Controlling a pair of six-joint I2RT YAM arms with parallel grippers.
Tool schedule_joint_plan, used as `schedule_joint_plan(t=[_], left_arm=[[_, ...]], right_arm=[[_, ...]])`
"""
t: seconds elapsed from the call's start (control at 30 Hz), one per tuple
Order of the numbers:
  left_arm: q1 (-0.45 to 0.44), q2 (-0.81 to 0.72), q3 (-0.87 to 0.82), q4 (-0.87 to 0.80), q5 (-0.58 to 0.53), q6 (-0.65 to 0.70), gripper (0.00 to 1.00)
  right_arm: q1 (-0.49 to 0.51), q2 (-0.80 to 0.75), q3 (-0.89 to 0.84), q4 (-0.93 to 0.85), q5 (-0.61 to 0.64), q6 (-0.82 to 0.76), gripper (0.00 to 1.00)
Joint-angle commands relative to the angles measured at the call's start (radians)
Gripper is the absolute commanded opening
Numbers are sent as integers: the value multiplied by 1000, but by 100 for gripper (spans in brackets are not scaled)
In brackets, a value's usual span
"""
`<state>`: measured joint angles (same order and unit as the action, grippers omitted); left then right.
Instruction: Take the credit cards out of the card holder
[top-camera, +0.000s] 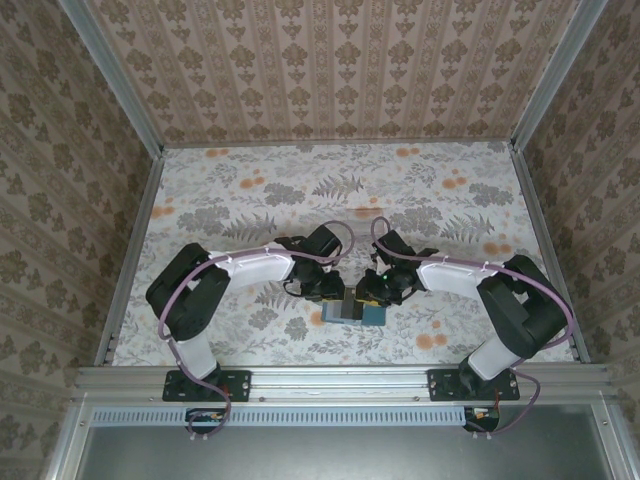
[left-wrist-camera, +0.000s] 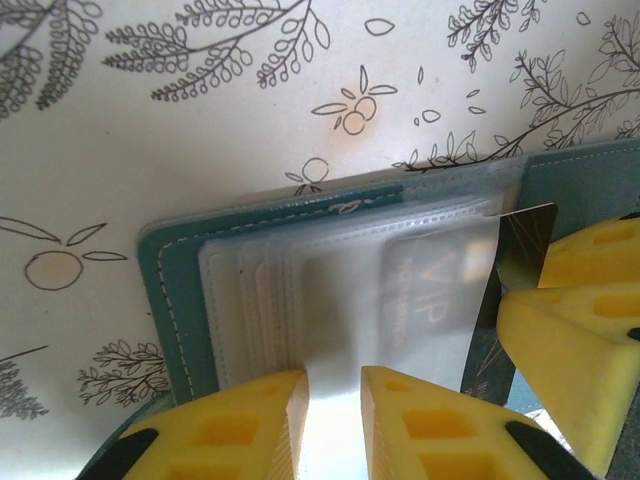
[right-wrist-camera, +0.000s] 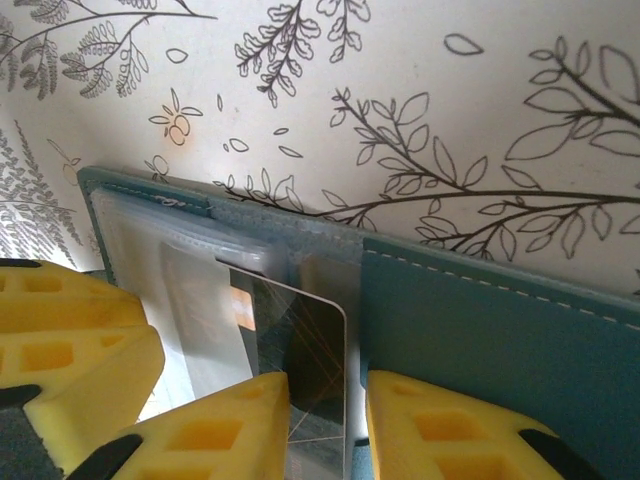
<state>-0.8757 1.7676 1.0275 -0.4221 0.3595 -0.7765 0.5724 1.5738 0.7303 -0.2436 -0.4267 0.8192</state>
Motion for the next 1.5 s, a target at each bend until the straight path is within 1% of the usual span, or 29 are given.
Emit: schedule_joint_plan(t=[0.0,0.17,0.57,0.7,0.8,1.47], left_arm=[[-9,39,-36,-32,-17,16,22],[-8,23,-79,-16,-24,-7,21],[-7,-78,-176,19,-51,-63,21],[-7,-77,-177,22,-53,-68,21],[-8,-65,-175,22,-51,-68,21],[-7,1,-149,20,-40,-50,20]], right_arm=[[3,11,-23,81,-65,30,26],[3,4,-29,110,-78,46,24],[3,51,9,139,-133,32,12],[3,49,15,122,-129,21,12],[1,42,9,111,-118,14,15],[1,-26,-61,183,-132,66,16]])
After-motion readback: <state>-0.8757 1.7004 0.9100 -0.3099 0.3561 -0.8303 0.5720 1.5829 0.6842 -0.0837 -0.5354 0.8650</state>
